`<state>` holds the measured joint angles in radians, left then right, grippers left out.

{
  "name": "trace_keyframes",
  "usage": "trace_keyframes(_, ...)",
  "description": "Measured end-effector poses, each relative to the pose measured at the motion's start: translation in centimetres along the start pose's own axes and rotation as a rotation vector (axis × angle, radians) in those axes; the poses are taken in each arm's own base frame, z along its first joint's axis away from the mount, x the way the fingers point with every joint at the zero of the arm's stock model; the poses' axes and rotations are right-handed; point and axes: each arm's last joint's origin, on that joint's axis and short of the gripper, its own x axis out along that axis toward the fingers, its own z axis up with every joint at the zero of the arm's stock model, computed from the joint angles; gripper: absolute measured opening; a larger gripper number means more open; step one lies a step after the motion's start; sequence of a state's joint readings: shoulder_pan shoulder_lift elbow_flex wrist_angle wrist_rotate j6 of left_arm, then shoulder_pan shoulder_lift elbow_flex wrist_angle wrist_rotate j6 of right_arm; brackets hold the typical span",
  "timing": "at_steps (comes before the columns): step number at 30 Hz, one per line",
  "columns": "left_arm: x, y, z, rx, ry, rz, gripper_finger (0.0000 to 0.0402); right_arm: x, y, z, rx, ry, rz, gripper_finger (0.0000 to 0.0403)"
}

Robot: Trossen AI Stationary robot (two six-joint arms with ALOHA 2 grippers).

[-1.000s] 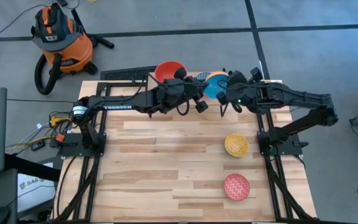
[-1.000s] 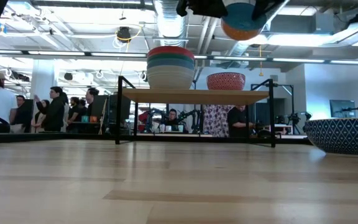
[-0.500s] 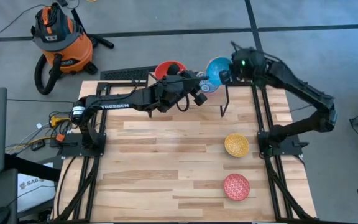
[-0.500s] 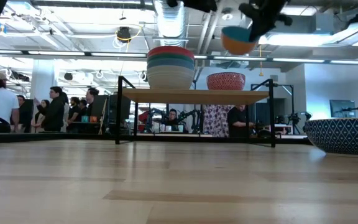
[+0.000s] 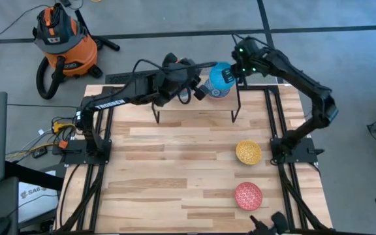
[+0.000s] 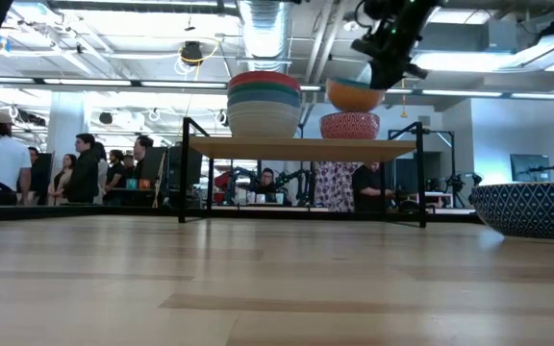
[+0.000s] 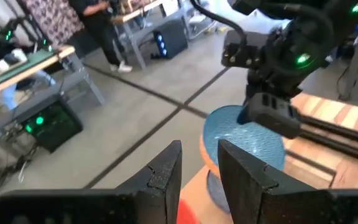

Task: Place and stack bowls onto a shelf
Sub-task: Stack the light blue patterned bowl on top of the blue patterned bowl on the shelf

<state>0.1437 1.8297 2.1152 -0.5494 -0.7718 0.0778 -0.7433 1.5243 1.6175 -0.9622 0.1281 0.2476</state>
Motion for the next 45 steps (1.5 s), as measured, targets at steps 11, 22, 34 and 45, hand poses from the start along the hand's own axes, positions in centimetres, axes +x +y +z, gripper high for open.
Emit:
trace_keyframes(11, 0.7, 1.0, -2.4, -0.036, 0.207, -0.037, 0.0093, 4.0, 0.0, 0.3, 0.009, 0.235, 0.098, 0.004)
trace_keyframes(22, 0.7, 1.0, -2.5, -0.033, 0.216, -0.04, 0.0093, 4.8, -0.1, 0.2, 0.028, 0.275, 0.177, 0.0078)
trace_keyframes(34, 0.3, 0.7, -2.9, -0.024, 0.254, -0.043, 0.0093, 1.5, -1.1, 1.1, 0.068, 0.154, 0.262, 0.0174)
trace_keyframes(45, -0.1, 0.6, -3.5, -0.046, 0.305, -0.034, 0.0093, 2.7, -1.0, 1.2, 0.032, -0.038, 0.516, 0.0147)
